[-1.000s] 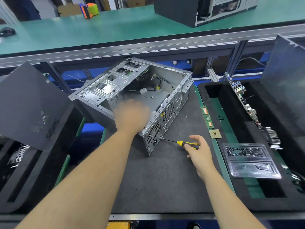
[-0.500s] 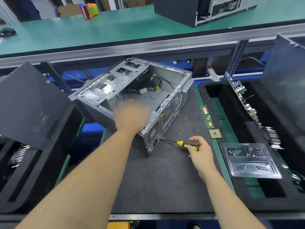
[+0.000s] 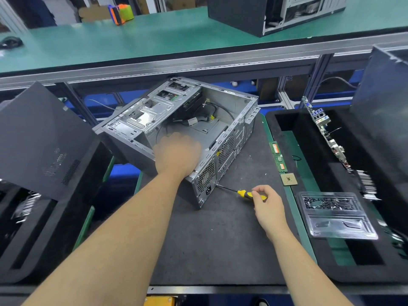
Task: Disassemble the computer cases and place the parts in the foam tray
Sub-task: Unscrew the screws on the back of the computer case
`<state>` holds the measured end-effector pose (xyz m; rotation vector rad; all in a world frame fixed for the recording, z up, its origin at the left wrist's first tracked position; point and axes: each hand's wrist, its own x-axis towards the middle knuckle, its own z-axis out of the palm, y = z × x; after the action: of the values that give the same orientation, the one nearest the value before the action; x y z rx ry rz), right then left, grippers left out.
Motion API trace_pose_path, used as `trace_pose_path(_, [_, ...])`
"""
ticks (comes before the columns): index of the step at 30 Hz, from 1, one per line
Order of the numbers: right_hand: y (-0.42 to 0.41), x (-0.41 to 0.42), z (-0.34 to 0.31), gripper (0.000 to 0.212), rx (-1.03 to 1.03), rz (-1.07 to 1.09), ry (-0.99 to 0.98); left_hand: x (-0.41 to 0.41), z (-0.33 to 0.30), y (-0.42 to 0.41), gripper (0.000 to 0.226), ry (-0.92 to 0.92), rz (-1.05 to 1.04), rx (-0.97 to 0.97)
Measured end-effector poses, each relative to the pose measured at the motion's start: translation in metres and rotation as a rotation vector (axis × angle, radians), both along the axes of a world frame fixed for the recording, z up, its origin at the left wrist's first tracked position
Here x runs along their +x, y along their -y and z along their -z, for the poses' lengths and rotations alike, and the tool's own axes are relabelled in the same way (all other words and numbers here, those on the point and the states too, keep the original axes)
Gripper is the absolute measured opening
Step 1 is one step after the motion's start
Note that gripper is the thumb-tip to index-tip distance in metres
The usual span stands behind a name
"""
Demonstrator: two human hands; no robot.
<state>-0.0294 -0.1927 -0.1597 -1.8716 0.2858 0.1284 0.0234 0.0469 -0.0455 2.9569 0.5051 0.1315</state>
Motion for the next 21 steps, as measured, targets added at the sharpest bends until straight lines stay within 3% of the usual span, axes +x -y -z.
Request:
trace_pose_path(5, [0.001,0.0,-0.005,0.031,0.101,0.019,0.036,0.0,-0.001,0.0,0.049,0.007,0.008,0.001])
trace_pose_path(7, [-0.001,0.0,-0.003,0.025,0.119,0.024,0.025,-0.001,-0.001,0.0,0.05,0.007,0.014,0.002])
trace_pose_path(9, [-0.001,0.0,-0.004,0.003,0.066,0.023,-0.05,-0.001,0.0,0.0,0.05,0.012,0.018,0.002])
trace_pose_path(12, [0.003,0.002,-0.001,0.033,-0.037,-0.031,-0.205,0.001,0.0,0.002,0.05,-0.024,0.024,0.017])
trace_pose_path(14, [0.005,0.002,-0.002,0.034,-0.046,-0.058,-0.202,0.001,-0.001,0.003,0.052,-0.061,0.027,0.031])
trace_pose_path(16, [0.006,0.0,0.0,0.023,-0.079,-0.075,-0.145,0.0,-0.006,0.006,0.052,-0.097,0.036,0.113])
trace_pose_path(19, [0.005,-0.004,-0.002,0.003,-0.054,-0.047,-0.036,0.0,-0.023,0.014,0.041,-0.02,0.234,0.416])
trace_pose_path(21, [0.005,-0.006,-0.004,0.016,0.021,-0.033,0.002,0.0,-0.036,0.03,0.033,0.135,0.416,0.475])
